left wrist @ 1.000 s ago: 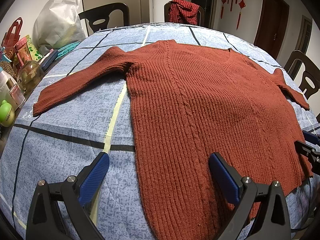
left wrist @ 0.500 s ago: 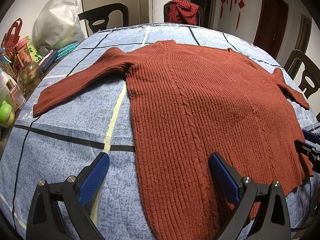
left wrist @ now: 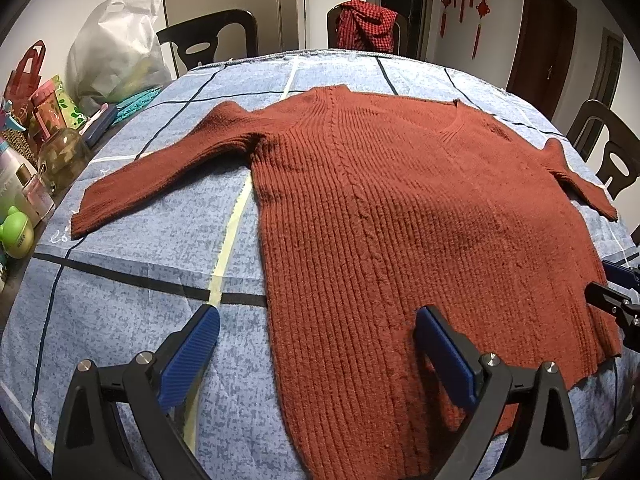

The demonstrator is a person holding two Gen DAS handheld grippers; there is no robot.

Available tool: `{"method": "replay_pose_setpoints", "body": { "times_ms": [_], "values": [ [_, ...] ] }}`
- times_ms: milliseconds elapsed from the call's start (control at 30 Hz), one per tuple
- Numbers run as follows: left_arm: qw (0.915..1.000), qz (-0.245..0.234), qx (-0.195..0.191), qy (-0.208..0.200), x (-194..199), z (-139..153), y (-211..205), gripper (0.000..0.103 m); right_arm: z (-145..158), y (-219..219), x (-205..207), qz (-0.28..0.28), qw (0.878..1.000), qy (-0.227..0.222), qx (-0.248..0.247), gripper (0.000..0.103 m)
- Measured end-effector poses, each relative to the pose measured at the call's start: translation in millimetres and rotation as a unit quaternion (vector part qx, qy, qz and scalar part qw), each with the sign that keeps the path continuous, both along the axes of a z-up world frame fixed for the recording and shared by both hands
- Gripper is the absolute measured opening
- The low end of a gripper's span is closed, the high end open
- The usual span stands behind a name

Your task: Fold small clothes

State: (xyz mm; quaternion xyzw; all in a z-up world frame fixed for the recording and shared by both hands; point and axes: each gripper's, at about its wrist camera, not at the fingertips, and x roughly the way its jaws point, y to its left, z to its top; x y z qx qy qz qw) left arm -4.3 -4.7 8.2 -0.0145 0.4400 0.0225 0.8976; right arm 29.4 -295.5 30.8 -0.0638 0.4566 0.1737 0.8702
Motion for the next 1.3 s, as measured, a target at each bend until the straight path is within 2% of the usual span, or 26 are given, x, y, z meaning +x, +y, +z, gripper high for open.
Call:
{"method": "replay_pose_setpoints", "body": {
  "times_ms": [700,1100,1300],
  "values": [
    [0.9995,0.008,-0.003,-0.031,7.0,9.9,6.0,0.099,11.8,23.4,12.1,0.028,0.999,-0.014,0.021,0.063],
    [0.9989,0.029,0.000,-0.036,18.6,7.9,27.5,0.098,15.3,53.0,29.8,0.060,0.998,-0.018,0.024,0.063],
    [0.9971,0.063,0.000,-0.042,27.1,9.5,53.6,0.098,16.4,60.6,39.0,0.069,0.997,-0.018,0.025,0.063]
  ]
}}
